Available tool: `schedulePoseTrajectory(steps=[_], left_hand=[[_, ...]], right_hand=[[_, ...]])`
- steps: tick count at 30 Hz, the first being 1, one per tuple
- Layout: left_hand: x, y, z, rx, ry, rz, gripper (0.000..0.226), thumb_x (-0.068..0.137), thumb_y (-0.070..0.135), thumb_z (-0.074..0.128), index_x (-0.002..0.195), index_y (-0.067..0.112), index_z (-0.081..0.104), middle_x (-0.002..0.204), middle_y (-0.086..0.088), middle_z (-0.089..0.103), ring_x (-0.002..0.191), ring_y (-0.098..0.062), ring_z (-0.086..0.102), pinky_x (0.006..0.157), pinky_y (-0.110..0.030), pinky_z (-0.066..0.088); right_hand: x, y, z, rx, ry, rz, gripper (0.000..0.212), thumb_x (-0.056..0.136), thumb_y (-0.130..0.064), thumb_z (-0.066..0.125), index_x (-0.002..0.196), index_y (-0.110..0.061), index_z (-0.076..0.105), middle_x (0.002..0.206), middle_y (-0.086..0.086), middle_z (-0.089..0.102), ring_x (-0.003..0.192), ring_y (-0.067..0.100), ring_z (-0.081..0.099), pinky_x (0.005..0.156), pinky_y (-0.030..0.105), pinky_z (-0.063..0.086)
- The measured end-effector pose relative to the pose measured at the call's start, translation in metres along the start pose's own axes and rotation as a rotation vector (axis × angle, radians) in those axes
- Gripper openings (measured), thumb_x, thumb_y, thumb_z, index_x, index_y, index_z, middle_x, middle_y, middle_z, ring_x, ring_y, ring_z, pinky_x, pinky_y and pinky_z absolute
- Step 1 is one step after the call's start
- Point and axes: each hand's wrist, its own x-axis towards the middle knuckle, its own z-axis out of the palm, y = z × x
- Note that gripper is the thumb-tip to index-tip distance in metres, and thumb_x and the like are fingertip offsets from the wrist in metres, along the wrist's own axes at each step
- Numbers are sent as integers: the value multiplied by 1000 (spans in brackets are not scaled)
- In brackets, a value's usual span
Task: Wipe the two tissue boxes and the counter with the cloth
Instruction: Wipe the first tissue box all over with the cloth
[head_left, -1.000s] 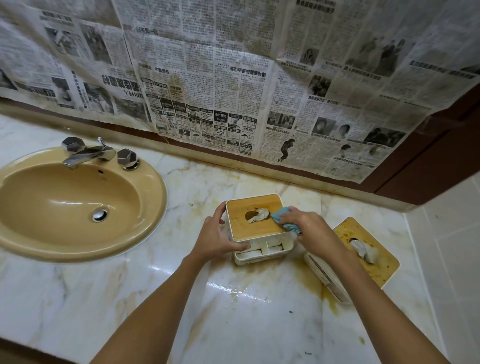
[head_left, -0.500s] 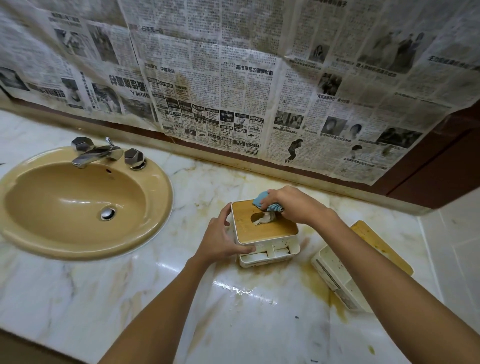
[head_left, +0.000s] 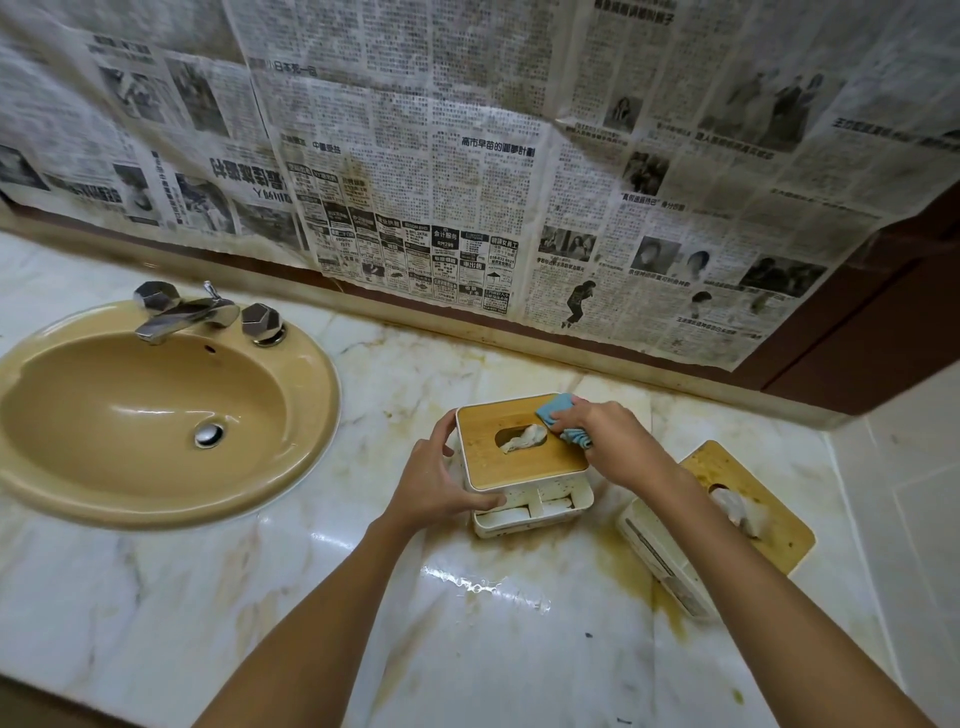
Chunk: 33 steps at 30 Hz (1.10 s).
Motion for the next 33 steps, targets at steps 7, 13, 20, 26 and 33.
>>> schedulePoseTrajectory(steps=[7,13,20,26,33], left_hand=[[-1,0,0,15,3,0,126,46,61,97,150,51,27,135,13,54,110,-7,51,86,-26,46],[-3,3,-1,33,-4,-15,125,47,60,96,150,52,26,134,11,55,108,-4,50,83,-22,43],[-2,3,0,59,-3,-38,128,45,64,94,152,50,25,133,8,55,108,-4,50,82,-23,43],[-3,6,-2,64,-13,-43,127,44,63,95,151,49,27,133,6,54,111,-4,49,85,-26,44],[-4,21,-7,196,-30,-57,147,40,76,91,159,40,13,147,6,49,141,-25,41,109,-44,42]], right_hand=[[-31,-7,14,222,152,78,71,74,22,54,125,-23,71,139,6,63,131,25,55,109,37,45],[-29,-19,16,113,269,116,64,78,18,56,129,-19,68,139,8,60,120,30,61,103,39,48],[-71,-28,48,207,240,161,69,78,19,66,139,-15,61,153,3,48,145,27,40,117,40,36],[-55,-26,13,421,385,284,66,78,22,53,132,-13,67,138,5,63,124,23,61,106,31,48],[-65,-19,41,656,370,446,49,89,7,61,128,-22,69,112,5,75,84,13,67,61,9,47]])
